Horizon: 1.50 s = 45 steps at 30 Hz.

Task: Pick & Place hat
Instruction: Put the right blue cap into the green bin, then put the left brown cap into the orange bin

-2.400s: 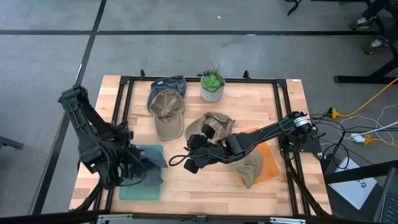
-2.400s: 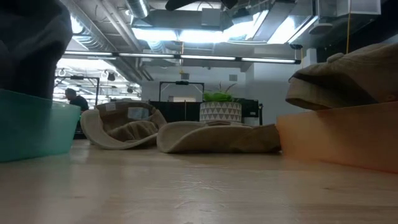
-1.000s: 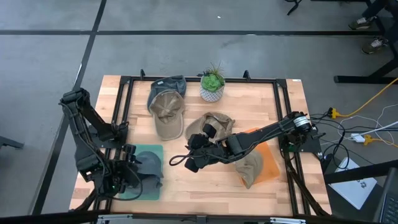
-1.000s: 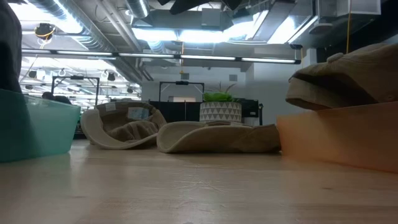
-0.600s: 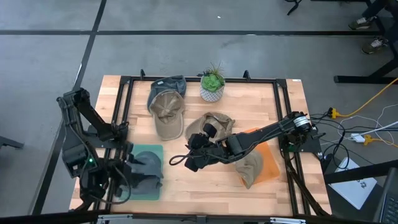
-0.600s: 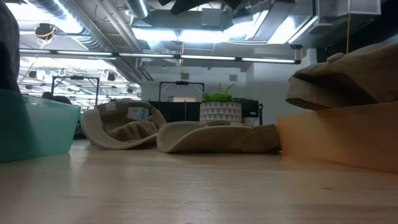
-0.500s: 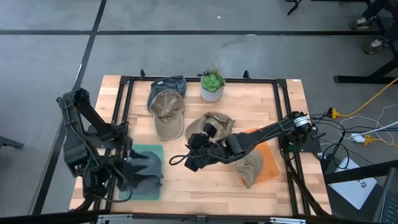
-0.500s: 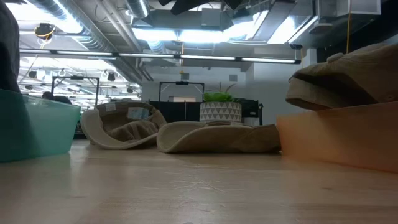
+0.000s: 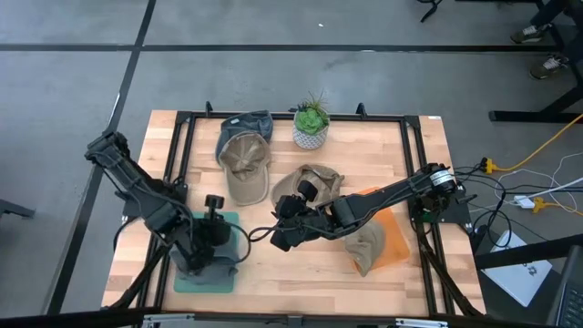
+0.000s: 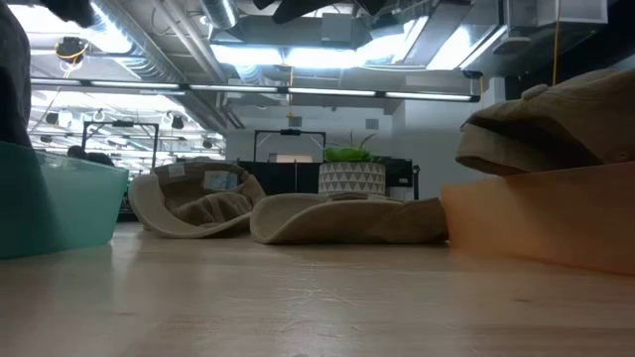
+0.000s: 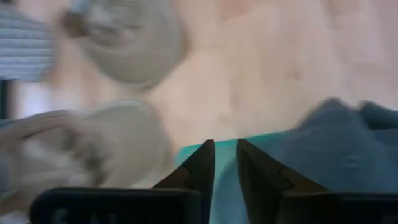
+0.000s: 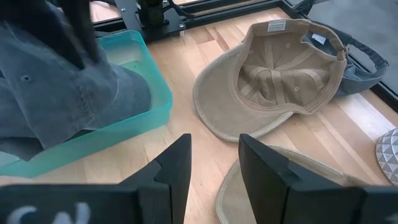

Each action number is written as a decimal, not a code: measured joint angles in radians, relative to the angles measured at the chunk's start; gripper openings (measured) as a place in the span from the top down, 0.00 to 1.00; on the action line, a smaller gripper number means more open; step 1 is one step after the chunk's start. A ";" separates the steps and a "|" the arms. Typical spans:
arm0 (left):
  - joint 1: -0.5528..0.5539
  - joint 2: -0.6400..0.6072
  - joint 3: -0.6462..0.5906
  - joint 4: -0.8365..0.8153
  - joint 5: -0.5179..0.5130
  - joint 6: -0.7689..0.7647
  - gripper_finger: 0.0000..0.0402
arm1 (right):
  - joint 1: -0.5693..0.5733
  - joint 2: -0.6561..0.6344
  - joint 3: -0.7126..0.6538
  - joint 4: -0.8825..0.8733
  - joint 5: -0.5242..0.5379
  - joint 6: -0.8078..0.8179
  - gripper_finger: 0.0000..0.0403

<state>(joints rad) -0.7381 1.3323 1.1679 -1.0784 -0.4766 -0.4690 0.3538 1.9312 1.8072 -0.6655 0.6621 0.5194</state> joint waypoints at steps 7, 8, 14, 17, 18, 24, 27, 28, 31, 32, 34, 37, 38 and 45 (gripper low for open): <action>0.015 0.000 -0.077 0.105 0.285 0.053 0.98 | 0.000 0.000 0.000 -0.002 0.000 0.000 0.67; 0.014 -0.001 -0.089 0.107 0.311 0.053 0.99 | 0.000 0.000 0.000 -0.002 0.000 0.001 0.67; -0.008 0.000 -0.147 0.109 0.401 0.047 0.99 | 0.000 0.000 0.000 -0.004 0.000 0.002 0.67; -0.017 0.001 -0.148 0.112 0.397 0.053 0.99 | 0.000 0.000 0.000 -0.010 0.000 0.003 0.67; -0.019 0.001 -0.148 0.117 0.390 0.061 0.99 | 0.000 0.000 0.000 -0.011 0.000 0.003 0.67; -0.012 0.001 -0.148 0.213 0.341 0.122 0.99 | 0.000 0.000 0.000 -0.011 0.000 0.004 0.67; -0.002 0.001 -0.148 0.257 0.345 0.163 0.99 | 0.000 0.000 0.000 -0.011 0.000 0.004 0.67; 0.003 0.001 -0.148 0.266 0.346 0.171 1.00 | 0.000 0.000 0.000 -0.011 0.000 0.003 0.67; 0.017 0.001 -0.148 0.269 0.341 0.180 0.99 | 0.000 0.000 0.000 -0.010 0.000 0.002 0.67; 0.022 0.001 -0.148 0.267 0.328 0.191 0.99 | -0.001 0.000 0.000 -0.010 0.003 0.001 0.67; 0.028 0.000 -0.148 0.260 0.280 0.221 0.99 | -0.006 0.000 0.000 -0.010 0.019 0.000 0.67; 0.028 -0.021 -0.148 0.230 0.179 0.245 0.99 | -0.022 0.000 0.000 -0.010 0.026 0.000 0.67; 0.029 -0.032 -0.148 0.223 0.147 0.244 1.00 | -0.028 0.000 0.000 -0.010 0.026 0.000 0.67; 0.102 -0.170 -0.148 0.199 0.065 0.225 1.00 | -0.074 0.000 0.000 -0.022 -0.013 -0.001 0.67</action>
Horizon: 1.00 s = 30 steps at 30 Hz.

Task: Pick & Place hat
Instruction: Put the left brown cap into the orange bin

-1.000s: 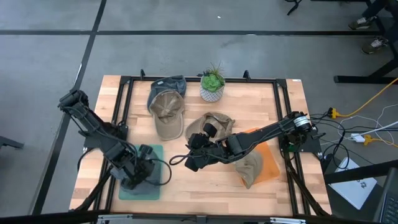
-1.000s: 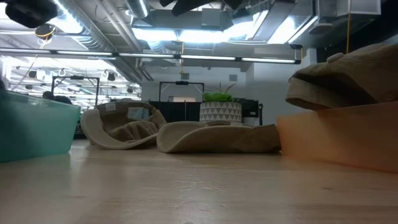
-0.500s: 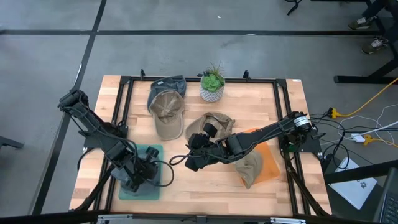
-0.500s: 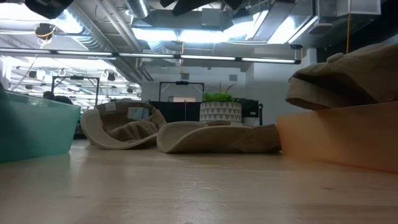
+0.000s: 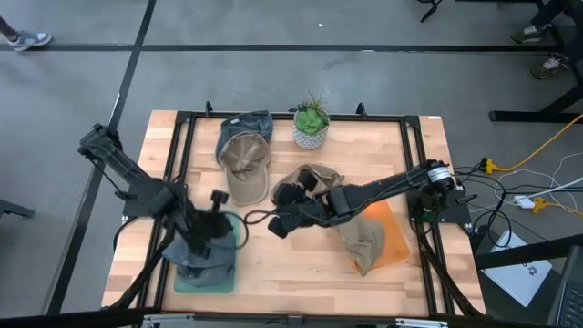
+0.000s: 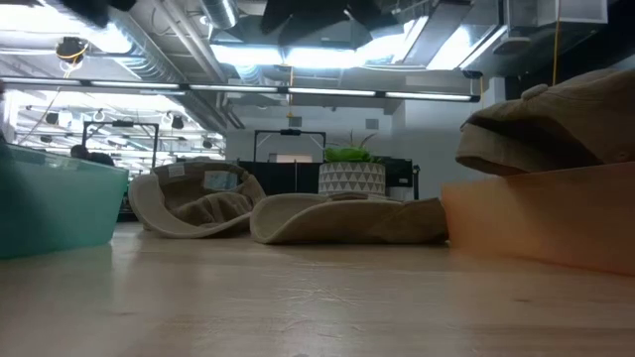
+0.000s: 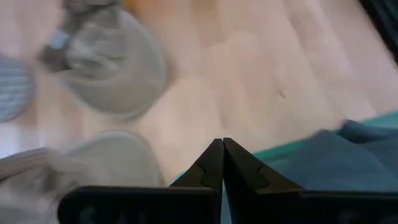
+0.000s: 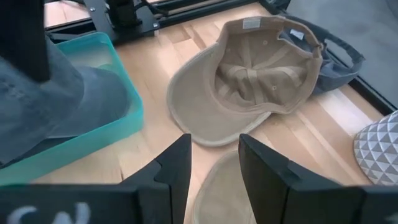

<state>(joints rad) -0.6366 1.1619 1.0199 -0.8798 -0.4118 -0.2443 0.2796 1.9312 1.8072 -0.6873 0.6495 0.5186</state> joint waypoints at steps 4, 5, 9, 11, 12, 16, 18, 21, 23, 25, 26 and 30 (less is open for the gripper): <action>0.112 -0.077 0.000 -0.048 -0.072 0.001 0.99 | -0.018 0.000 -0.014 -0.004 -0.018 0.001 0.67; 0.147 -0.094 0.000 -0.060 -0.078 0.004 0.99 | -0.022 0.000 -0.020 -0.010 -0.014 0.001 0.67; 0.307 -0.134 0.000 -0.077 -0.086 0.005 1.00 | -0.023 0.000 -0.056 -0.016 -0.014 0.024 0.67; 0.389 -0.141 0.000 -0.076 -0.090 0.005 0.99 | -0.021 0.000 -0.079 -0.021 -0.014 0.053 0.67; 0.427 -0.140 0.000 -0.079 -0.098 0.003 0.99 | -0.018 0.001 -0.086 -0.033 -0.015 0.066 0.67; 0.553 -0.130 0.000 -0.111 -0.138 -0.004 0.99 | -0.006 0.002 -0.116 -0.045 -0.014 0.105 0.67; 0.596 -0.123 0.000 -0.146 -0.142 -0.004 0.99 | 0.000 0.002 -0.129 -0.045 -0.015 0.106 0.67; 0.653 -0.104 -0.004 -0.172 -0.146 -0.004 0.97 | 0.006 0.002 -0.146 -0.041 -0.014 0.111 0.67; 0.686 -0.095 -0.028 -0.156 -0.147 -0.004 0.95 | 0.008 0.002 -0.156 -0.042 -0.014 0.125 0.67; 0.727 -0.081 -0.065 -0.134 -0.144 -0.004 0.92 | 0.008 0.002 -0.166 -0.040 -0.014 0.131 0.67; 0.748 -0.074 -0.083 -0.128 -0.136 -0.004 0.90 | 0.008 0.002 -0.172 -0.032 -0.014 0.132 0.67; 0.841 -0.050 -0.143 -0.108 -0.123 -0.025 0.82 | 0.008 0.002 -0.197 -0.004 -0.014 0.137 0.67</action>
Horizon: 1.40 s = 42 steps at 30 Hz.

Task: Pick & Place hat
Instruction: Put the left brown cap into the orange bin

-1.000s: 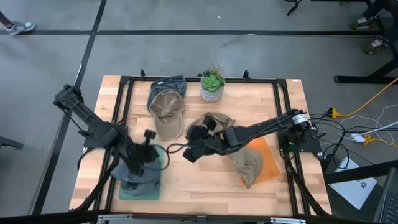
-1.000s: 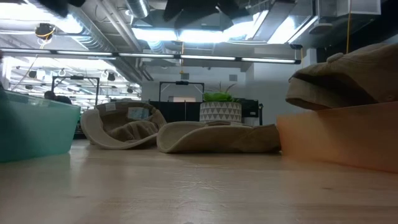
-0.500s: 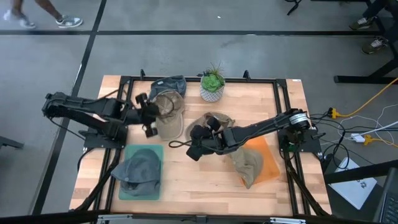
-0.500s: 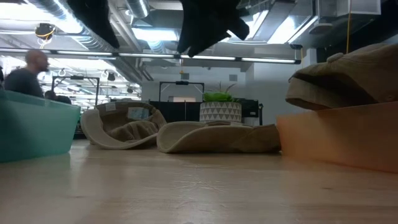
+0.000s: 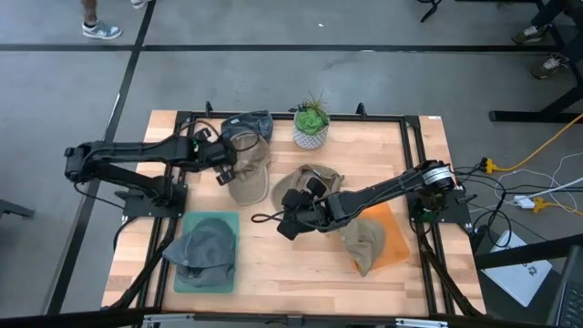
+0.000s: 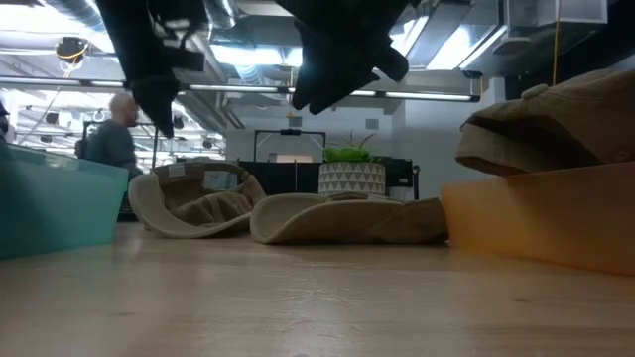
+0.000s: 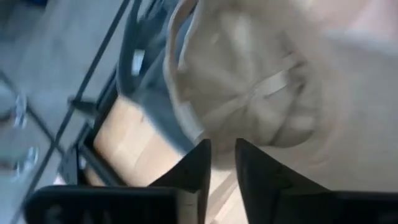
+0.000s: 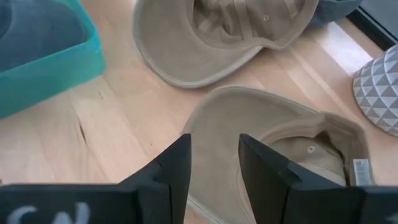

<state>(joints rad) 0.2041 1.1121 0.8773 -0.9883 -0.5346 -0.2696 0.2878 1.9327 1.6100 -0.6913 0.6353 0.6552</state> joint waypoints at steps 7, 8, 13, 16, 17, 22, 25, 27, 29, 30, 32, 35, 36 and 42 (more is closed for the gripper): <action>0.122 0.007 -0.037 0.071 0.022 -0.212 0.65 | 0.000 0.000 -0.020 0.060 0.000 -0.008 0.67; 0.132 0.007 -0.037 0.071 0.027 -0.231 0.63 | 0.000 0.000 -0.020 0.066 0.000 -0.008 0.67; 0.160 0.007 -0.037 0.071 0.038 -0.241 0.53 | -0.003 0.000 -0.020 0.086 0.000 -0.027 0.67; 0.160 0.007 -0.037 0.071 0.040 -0.241 0.49 | -0.003 0.000 -0.020 0.096 0.000 -0.035 0.67; 0.160 0.009 -0.037 0.072 0.040 -0.241 0.48 | -0.003 0.000 -0.020 0.096 0.000 -0.035 0.67; 0.160 0.051 -0.037 0.073 0.050 -0.241 0.46 | -0.003 0.000 -0.020 0.099 0.000 -0.033 0.67; 0.160 0.109 -0.037 0.073 0.071 -0.241 0.47 | -0.003 0.000 -0.020 0.102 0.000 -0.024 0.67; 0.160 0.155 -0.037 0.073 0.036 -0.241 0.48 | -0.003 0.000 -0.020 0.109 0.000 -0.023 0.67; 0.160 0.200 -0.038 0.073 -0.011 -0.241 0.48 | -0.003 0.000 -0.020 0.113 0.000 -0.023 0.67; 0.160 0.219 -0.038 0.073 -0.019 -0.240 0.49 | -0.003 0.000 -0.020 0.115 0.000 -0.023 0.67; 0.160 0.254 -0.038 0.073 -0.015 -0.213 0.51 | -0.003 0.000 -0.020 0.115 0.000 -0.023 0.67; 0.160 0.298 -0.038 0.073 0.005 -0.163 0.58 | -0.003 0.000 -0.020 0.116 0.000 -0.023 0.67; 0.160 0.307 -0.038 0.073 0.006 -0.154 0.62 | -0.003 0.000 -0.020 0.116 0.000 -0.023 0.67; 0.159 0.329 -0.038 0.072 -0.004 -0.100 0.93 | -0.003 0.000 -0.020 0.115 -0.001 -0.023 0.67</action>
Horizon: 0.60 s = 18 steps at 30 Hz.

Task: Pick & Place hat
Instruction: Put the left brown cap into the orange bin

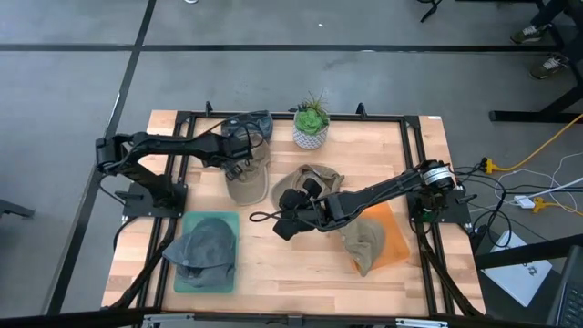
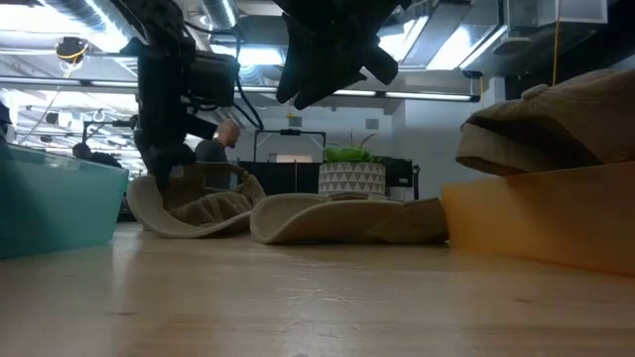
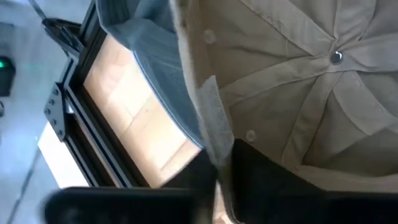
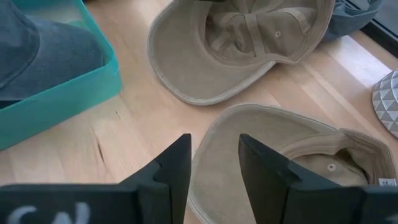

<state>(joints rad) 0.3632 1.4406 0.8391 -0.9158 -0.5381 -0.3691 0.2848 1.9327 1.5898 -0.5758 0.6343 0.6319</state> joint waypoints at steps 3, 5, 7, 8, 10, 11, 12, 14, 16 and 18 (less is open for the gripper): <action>-0.001 -0.005 0.000 -0.010 -0.009 0.014 0.98 | 0.000 0.000 0.000 -0.001 -0.006 -0.003 0.67; -0.010 -0.005 0.000 -0.027 -0.033 0.016 0.98 | 0.000 0.000 0.000 -0.001 -0.007 -0.012 0.67; -0.025 -0.008 0.000 -0.057 -0.072 0.016 0.99 | 0.000 0.000 0.000 -0.002 -0.007 -0.015 0.67; -0.038 -0.012 0.000 -0.068 -0.090 0.016 0.99 | 0.000 0.000 0.000 -0.002 -0.007 -0.016 0.67; -0.071 -0.028 0.000 -0.084 -0.119 0.016 0.99 | 0.000 0.000 0.000 -0.002 -0.009 -0.018 0.67; -0.091 -0.041 0.000 -0.089 -0.131 0.016 0.99 | 0.000 0.000 0.000 -0.002 -0.010 -0.018 0.67; -0.112 -0.058 0.000 -0.091 -0.146 0.016 0.99 | 0.000 0.000 0.000 -0.002 -0.010 -0.015 0.67; -0.162 -0.097 0.000 -0.091 -0.179 0.016 0.99 | 0.000 0.000 0.000 -0.002 -0.012 -0.015 0.67; -0.214 -0.147 0.000 -0.091 -0.218 0.025 0.99 | -0.003 0.000 0.000 -0.001 -0.027 -0.018 0.67; -0.273 -0.203 0.000 -0.091 -0.258 0.046 0.99 | -0.007 0.000 0.004 -0.004 -0.050 -0.032 0.67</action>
<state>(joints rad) 0.0899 1.2374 0.8391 -1.0065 -0.7960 -0.3231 0.2780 1.9327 1.5938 -0.5801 0.5845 0.5994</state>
